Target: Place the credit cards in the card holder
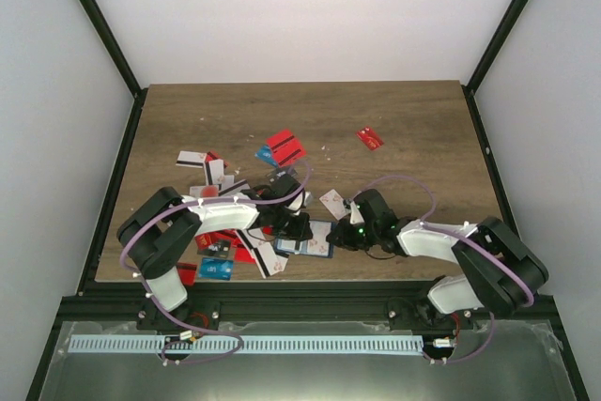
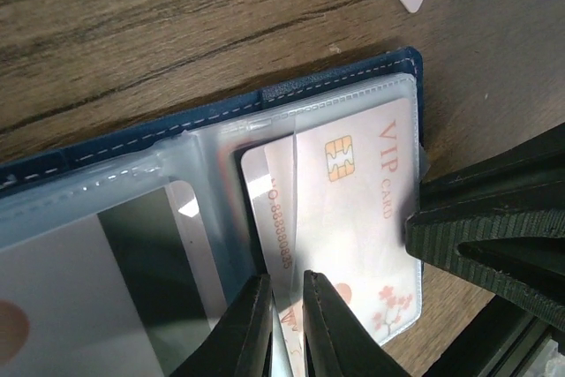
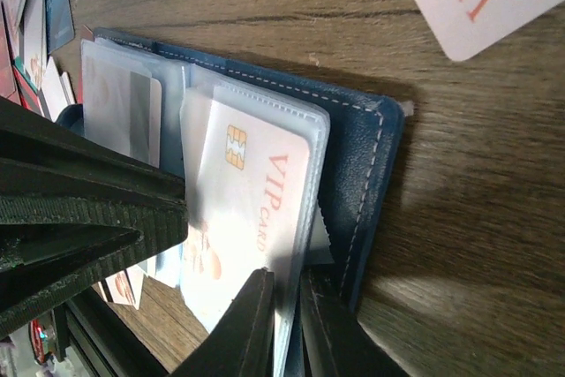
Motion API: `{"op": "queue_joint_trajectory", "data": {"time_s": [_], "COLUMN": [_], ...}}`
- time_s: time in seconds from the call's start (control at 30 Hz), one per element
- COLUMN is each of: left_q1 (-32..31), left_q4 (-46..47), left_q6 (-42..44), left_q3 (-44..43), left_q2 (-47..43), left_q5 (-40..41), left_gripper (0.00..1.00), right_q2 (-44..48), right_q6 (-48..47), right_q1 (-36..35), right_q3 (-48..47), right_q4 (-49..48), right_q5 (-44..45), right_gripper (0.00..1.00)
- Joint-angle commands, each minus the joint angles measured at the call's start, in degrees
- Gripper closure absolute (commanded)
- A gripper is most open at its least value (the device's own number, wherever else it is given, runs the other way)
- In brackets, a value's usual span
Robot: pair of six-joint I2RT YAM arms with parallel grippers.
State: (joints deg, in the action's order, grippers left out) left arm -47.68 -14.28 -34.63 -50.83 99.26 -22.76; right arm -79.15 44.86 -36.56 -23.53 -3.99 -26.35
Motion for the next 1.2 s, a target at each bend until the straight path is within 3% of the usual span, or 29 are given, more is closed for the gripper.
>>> {"op": "queue_joint_trajectory", "data": {"time_s": [0.0, 0.4, 0.6, 1.17], "left_q1": [-0.3, -0.4, -0.4, -1.5], "left_q4": [2.2, -2.9, -6.8, 0.1], "left_q6": [-0.8, -0.4, 1.5, 1.7], "left_q3": [0.5, -0.3, 0.3, 3.1], "left_q2": [-1.9, -8.7, -11.6, -6.0], "left_q5": [-1.4, 3.0, 8.0, 4.4], "left_gripper": [0.87, 0.73, 0.74, 0.76], "right_q2": [2.7, 9.4, 7.6, 1.3], "right_q6": [-3.3, -7.4, -5.9, -4.2], "right_q1": [-0.2, -0.2, -0.2, -0.2], "right_q3": [-2.3, -2.9, -2.5, -2.8], "right_q4": [3.8, 8.5, 5.6, 3.4], "right_q5": [2.2, -1.2, -3.9, -3.1], "right_gripper": [0.89, 0.71, 0.67, 0.63]}}
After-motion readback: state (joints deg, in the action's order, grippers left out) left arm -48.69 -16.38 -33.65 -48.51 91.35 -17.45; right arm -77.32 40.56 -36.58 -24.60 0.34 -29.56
